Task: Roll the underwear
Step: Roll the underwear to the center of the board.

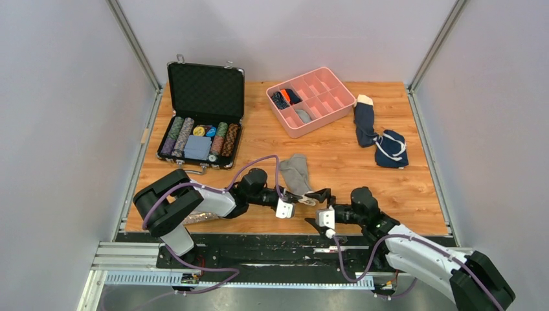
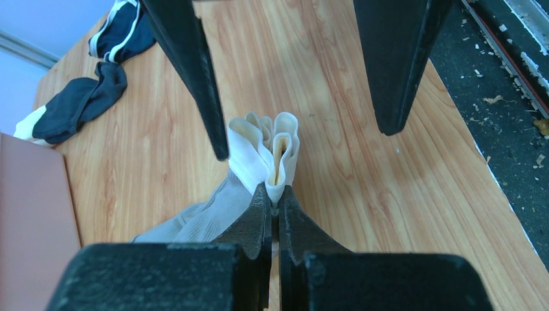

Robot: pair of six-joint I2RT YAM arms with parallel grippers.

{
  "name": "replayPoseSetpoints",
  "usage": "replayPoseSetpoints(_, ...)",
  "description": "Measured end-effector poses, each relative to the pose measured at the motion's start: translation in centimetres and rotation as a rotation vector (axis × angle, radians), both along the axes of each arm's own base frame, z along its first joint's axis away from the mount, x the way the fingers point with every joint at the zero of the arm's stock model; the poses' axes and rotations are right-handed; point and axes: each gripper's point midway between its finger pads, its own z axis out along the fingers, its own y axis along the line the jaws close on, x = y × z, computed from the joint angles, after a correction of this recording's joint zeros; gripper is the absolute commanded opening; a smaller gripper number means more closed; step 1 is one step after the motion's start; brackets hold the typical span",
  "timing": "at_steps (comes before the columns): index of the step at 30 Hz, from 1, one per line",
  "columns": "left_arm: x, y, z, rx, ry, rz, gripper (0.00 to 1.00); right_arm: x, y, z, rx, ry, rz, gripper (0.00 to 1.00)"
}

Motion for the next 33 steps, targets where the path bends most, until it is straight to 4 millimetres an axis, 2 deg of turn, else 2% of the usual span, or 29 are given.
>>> replayPoseSetpoints(5,0.1,0.1,0.1,-0.009,-0.002,0.003,0.0,0.5,0.0,-1.9,-0.053,0.022,-0.007,0.62)
replayPoseSetpoints(9,-0.2,0.8,-0.7,0.004,0.005,0.003,0.0,1.2,-0.1,-3.1,-0.087,0.038,-0.037,0.6)
replayPoseSetpoints(14,-0.6,1.3,-1.2,0.012,0.009,-0.005,0.0,1.8,-0.1,-3.1,-0.087,0.026,-0.057,0.57)
replayPoseSetpoints(23,-0.1,1.1,-0.5,-0.018,-0.007,0.005,0.0,2.7,0.4,-3.8,-0.104,0.03,-0.065,0.42)
replayPoseSetpoints(27,0.2,1.5,-0.7,-0.014,-0.005,0.018,0.0,4.0,0.8,-4.0,-0.125,0.03,-0.089,0.23)
replayPoseSetpoints(30,0.3,1.7,-0.9,-0.009,-0.004,0.022,0.0,4.7,1.0,-3.8,-0.132,0.021,-0.103,0.03)
replayPoseSetpoints(33,0.3,1.9,-0.9,-0.003,-0.014,0.019,0.0,4.7,0.9,-3.6,-0.151,0.032,-0.106,0.0)
